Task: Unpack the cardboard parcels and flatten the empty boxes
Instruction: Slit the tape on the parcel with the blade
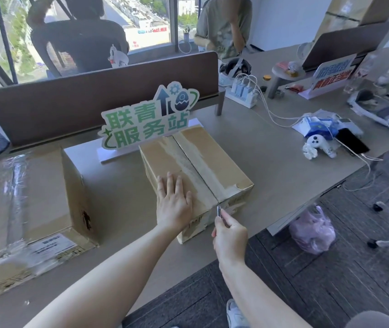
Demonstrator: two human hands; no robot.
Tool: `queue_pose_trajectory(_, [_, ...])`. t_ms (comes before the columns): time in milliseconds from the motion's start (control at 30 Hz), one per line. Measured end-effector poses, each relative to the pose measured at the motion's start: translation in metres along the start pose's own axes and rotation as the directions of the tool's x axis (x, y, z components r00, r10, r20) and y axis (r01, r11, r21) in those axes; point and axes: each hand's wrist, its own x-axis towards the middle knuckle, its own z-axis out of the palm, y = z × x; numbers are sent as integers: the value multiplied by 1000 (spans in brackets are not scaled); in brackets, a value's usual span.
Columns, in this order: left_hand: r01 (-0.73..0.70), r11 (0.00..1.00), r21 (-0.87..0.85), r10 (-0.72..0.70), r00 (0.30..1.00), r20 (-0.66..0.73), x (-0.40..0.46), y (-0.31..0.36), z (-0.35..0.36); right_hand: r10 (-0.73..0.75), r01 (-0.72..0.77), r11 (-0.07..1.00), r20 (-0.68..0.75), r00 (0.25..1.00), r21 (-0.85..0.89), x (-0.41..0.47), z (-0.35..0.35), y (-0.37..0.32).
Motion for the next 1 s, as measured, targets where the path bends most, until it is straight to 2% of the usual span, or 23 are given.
queue_pose_trajectory(133, [0,1000,26,0,1000,6,0,0,0,-2,2,1000,-12,1000,-13,-3,2,4])
queue_pose_trajectory(333, [-6,1000,11,6,999,34,-1,-1,-4,-17,17,1000,78,997,0,-21,9,3])
queue_pose_trajectory(433, [-15,1000,-25,16,999,39,-1,-3,-8,-53,60,995,81,995,-82,-18,-13,-4])
queue_pose_trajectory(533, [6,999,-43,-5,999,31,-2,-5,-9,-21,23,992,14,1000,-126,3,-55,-10])
queue_pose_trajectory(633, [22,999,-30,-22,1000,-11,1,-2,-12,20,-41,975,-94,995,-219,64,-94,-10])
queue_pose_trajectory(767, [53,999,-13,-53,999,-8,28,9,-21,-2,-51,875,-109,994,-481,162,-114,-14])
queue_pose_trajectory(1000, [240,970,36,-239,970,-33,84,15,-28,43,63,610,112,993,-790,299,-113,-16])
